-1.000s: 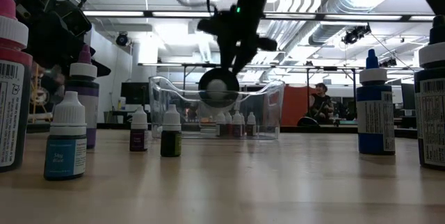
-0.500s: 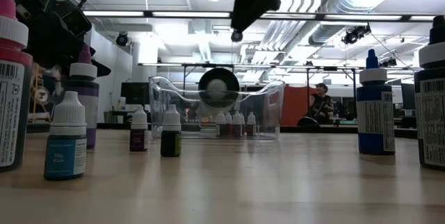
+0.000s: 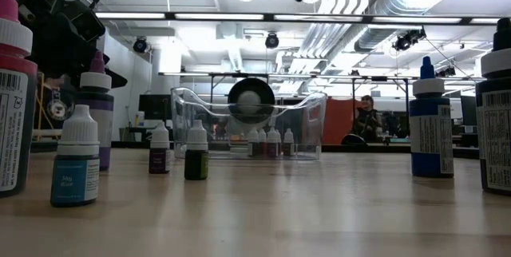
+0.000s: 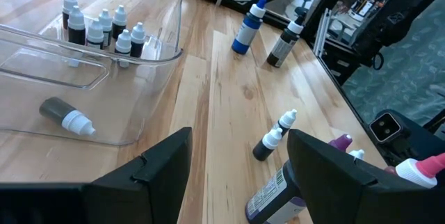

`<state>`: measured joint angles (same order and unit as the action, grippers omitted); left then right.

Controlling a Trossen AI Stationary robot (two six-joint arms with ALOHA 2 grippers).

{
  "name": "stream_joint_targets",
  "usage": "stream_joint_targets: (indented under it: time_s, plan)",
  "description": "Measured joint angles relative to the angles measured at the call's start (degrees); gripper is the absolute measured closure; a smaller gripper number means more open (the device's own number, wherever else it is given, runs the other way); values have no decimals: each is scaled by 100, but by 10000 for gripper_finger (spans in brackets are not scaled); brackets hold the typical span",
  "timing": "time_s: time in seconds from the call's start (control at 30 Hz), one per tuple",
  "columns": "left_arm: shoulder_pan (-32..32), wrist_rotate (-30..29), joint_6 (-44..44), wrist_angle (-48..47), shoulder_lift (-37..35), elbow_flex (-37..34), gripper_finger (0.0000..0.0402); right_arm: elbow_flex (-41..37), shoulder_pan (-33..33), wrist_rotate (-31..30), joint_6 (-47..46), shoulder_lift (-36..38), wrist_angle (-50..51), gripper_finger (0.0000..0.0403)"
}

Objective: Pick & Place food coloring
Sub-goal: Put the small green food coloring bottle into the transparent bin

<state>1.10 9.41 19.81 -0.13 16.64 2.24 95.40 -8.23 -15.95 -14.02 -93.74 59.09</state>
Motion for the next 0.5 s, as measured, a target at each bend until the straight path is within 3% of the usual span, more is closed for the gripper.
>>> stream_joint_targets:
  time_s: [0.27,0.5]
  plan:
    - [0,0,-2,-1,2,0,167,-2310,-531,92,-86,1142,-2242,272]
    - [-1,-1,-2,-1,1,-1,167,-2775,-993,875,87,912,-3170,272]
